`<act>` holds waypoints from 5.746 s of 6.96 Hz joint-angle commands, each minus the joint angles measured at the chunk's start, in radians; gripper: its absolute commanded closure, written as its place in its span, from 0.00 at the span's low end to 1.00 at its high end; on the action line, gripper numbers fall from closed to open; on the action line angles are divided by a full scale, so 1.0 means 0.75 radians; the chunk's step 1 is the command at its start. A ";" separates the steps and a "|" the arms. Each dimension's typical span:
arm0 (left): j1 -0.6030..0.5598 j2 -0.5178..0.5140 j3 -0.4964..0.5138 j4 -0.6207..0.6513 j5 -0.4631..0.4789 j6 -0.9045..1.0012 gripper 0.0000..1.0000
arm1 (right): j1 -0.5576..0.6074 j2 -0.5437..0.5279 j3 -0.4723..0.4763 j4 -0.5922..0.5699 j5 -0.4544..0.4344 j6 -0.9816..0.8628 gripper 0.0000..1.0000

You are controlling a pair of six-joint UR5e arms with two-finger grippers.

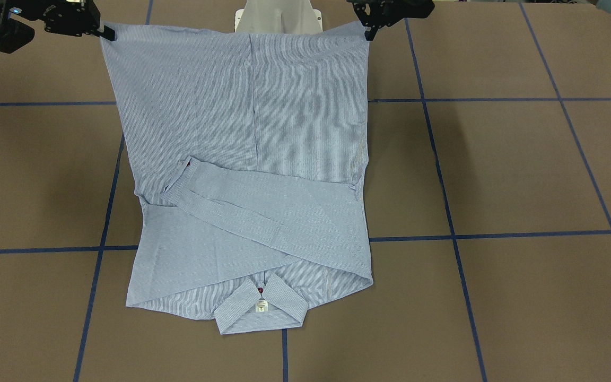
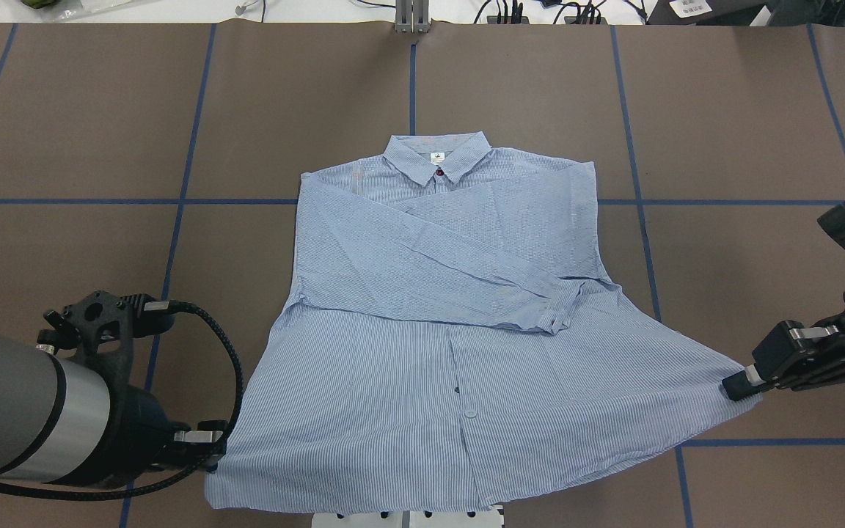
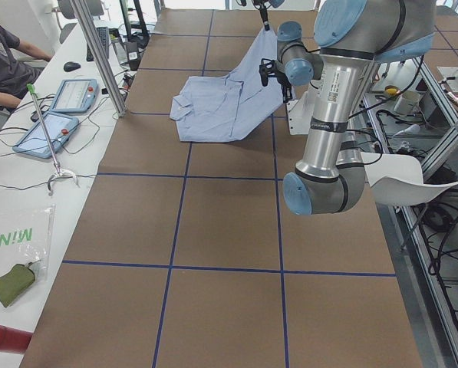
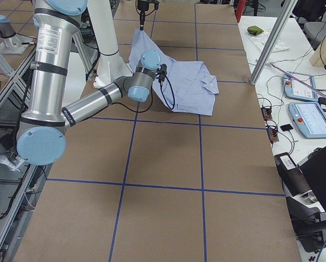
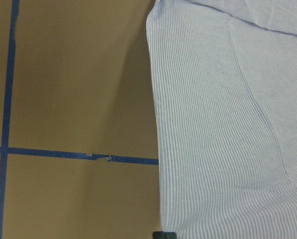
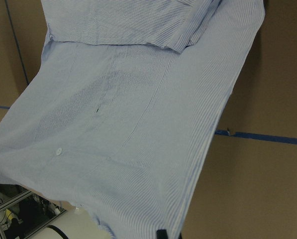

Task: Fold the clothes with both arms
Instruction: 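Lift both hem corners and carry them toward the collar, then lay the hem over the collar with both grippers and release, then raise the left gripper away while the right gripper lowers to the folded shirt's side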

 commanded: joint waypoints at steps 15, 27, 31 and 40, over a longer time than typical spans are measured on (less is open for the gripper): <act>-0.659 -0.319 1.275 -1.057 -0.218 0.349 1.00 | 0.224 0.874 -1.107 -0.007 -0.151 -0.052 1.00; -0.698 -0.369 1.466 -1.246 -0.218 0.349 0.01 | 0.175 0.834 -1.185 0.013 -0.292 -0.040 0.00; -0.719 -0.348 1.390 -1.230 -0.275 0.339 0.01 | -0.057 0.586 -0.903 0.013 -0.372 -0.030 0.00; -0.719 -0.336 1.382 -1.230 -0.263 0.339 0.01 | -0.211 0.473 -0.833 -0.001 -0.554 -0.030 0.33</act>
